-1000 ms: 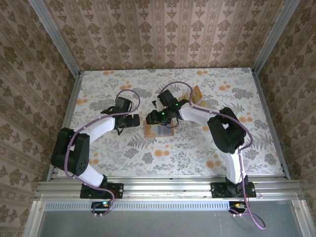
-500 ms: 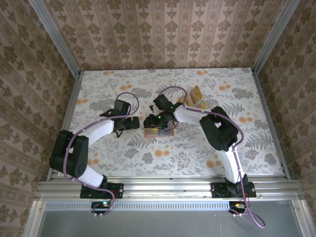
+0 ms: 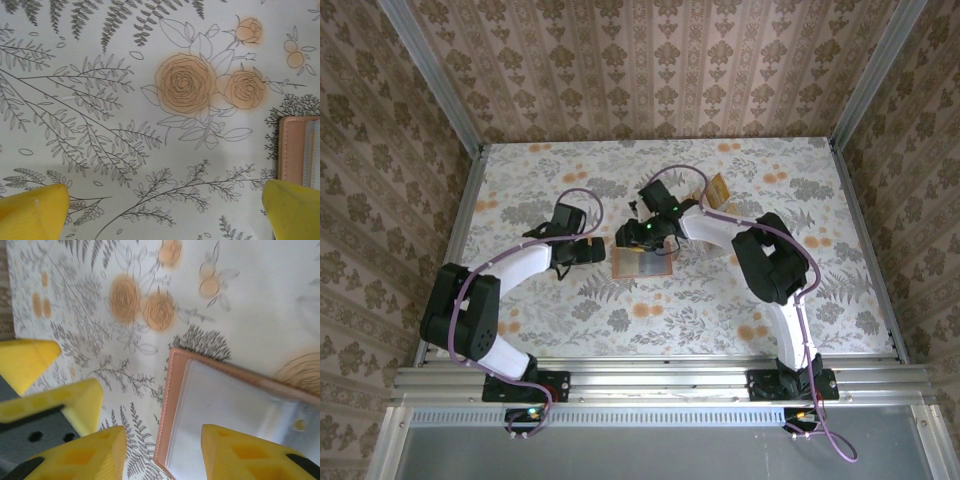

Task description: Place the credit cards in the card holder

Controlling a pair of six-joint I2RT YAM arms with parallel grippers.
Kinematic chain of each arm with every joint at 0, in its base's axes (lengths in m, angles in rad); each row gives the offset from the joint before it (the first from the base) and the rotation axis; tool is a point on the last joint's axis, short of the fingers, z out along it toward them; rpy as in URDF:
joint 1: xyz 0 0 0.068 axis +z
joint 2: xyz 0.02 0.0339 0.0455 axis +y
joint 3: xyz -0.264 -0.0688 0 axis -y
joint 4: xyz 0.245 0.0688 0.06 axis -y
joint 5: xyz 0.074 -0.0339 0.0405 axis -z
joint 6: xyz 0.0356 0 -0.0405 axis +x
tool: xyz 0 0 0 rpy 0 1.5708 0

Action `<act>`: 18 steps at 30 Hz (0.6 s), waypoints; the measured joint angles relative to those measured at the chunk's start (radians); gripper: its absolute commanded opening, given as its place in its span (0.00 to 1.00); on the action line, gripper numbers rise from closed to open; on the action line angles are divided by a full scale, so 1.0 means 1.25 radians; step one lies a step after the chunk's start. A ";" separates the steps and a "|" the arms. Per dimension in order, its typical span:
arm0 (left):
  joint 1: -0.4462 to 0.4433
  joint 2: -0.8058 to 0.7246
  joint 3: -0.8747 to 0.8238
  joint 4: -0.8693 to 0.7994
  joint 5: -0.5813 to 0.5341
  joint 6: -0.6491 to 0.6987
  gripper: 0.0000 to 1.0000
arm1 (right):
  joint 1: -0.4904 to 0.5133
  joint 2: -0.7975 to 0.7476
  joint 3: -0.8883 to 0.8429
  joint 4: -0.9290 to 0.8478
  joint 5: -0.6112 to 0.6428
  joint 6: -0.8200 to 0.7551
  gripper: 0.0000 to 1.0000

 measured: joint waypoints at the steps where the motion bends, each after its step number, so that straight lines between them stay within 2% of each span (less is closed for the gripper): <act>1: -0.005 0.000 0.002 0.000 0.001 0.000 1.00 | -0.009 -0.007 0.000 0.000 0.000 0.000 0.41; 3: -0.016 0.002 0.009 -0.001 0.002 0.001 1.00 | -0.023 -0.023 -0.002 0.001 0.001 -0.005 0.31; 6: -0.045 0.013 0.033 -0.002 -0.001 0.002 1.00 | -0.039 -0.041 -0.014 0.001 0.005 -0.010 0.24; 12: -0.101 0.054 0.081 -0.003 -0.009 0.010 1.00 | -0.048 -0.069 -0.047 -0.042 0.039 -0.046 0.25; 18: -0.107 0.078 0.088 -0.008 -0.026 0.011 1.00 | -0.121 -0.176 -0.052 -0.157 0.136 -0.146 0.34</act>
